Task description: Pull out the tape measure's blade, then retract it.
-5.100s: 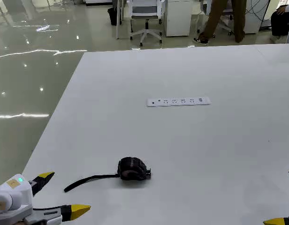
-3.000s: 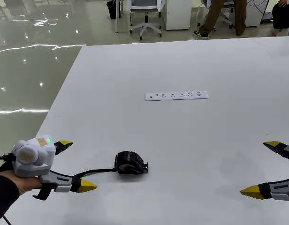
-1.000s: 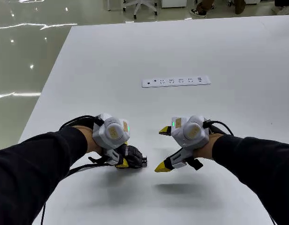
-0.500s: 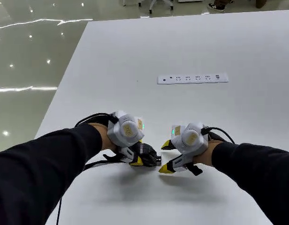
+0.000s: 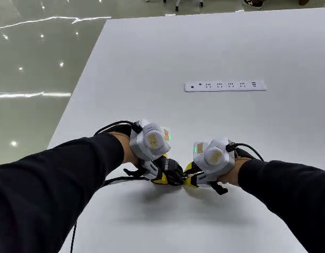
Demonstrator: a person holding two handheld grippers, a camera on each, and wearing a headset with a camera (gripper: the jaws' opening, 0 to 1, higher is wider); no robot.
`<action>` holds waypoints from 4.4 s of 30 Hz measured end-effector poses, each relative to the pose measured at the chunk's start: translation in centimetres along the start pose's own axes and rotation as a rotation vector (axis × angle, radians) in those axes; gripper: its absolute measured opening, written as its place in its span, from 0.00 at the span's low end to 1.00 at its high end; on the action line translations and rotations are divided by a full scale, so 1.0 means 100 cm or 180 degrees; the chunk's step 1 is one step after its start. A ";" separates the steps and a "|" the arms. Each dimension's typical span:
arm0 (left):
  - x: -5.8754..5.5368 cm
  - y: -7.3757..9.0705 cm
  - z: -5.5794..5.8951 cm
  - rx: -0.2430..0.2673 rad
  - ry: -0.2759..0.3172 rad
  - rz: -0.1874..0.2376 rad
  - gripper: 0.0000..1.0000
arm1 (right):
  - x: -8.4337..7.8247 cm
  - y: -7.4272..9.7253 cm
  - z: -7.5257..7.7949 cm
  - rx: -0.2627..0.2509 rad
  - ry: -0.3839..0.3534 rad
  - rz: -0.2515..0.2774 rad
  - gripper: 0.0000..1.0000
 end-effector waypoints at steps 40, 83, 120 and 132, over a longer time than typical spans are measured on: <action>-0.004 0.003 0.002 0.0054 0.0079 0.0049 0.32 | 0.001 0.000 0.001 -0.0018 -0.0010 0.0006 0.10; -0.002 0.001 0.003 0.0111 0.0188 0.0094 0.32 | -0.029 0.023 0.001 -0.0056 -0.0154 -0.0044 0.10; -0.002 0.000 0.003 0.0145 0.0213 0.0119 0.32 | -0.054 0.046 0.006 -0.0086 -0.0231 -0.0119 0.10; -0.003 0.000 0.002 0.0134 0.0229 0.0146 0.32 | -0.063 0.054 0.004 -0.0105 -0.0267 -0.0157 0.10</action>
Point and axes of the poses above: the centre of the closed fingertips' face, and the gripper's own axes: y roughly backward along the fingers, z roughly to its right, x roughly out of its top, the point moved 8 cm from there along y, roughly backward along the fingers, and after that the axes turned 3 degrees about -z, right-handed, at the moved point
